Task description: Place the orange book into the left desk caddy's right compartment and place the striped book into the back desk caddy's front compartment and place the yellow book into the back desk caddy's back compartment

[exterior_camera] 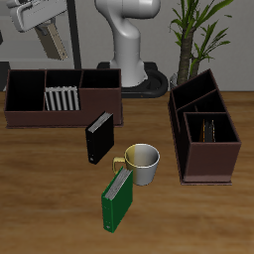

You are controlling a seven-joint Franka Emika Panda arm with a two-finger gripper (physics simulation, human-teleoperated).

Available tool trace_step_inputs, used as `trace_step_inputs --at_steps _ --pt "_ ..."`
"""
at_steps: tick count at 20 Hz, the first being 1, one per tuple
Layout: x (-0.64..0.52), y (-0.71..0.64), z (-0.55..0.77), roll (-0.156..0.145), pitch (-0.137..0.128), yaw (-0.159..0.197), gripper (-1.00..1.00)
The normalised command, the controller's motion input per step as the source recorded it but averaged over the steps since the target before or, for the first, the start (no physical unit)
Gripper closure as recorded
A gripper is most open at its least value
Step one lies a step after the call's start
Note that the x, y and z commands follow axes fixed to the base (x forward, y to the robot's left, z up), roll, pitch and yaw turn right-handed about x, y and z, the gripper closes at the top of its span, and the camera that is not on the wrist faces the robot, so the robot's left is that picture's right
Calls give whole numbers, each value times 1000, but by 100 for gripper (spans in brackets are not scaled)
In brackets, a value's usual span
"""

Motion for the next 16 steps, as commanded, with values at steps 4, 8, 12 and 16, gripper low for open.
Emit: trace_step_inputs --at_steps 4,8,12,16 --pt "-30 125 131 -42 -20 163 100" --pt "38 215 -11 -90 -75 201 100" --pt "42 -3 -26 -78 -47 216 100" --pt "-38 -5 -44 -93 -62 226 100"
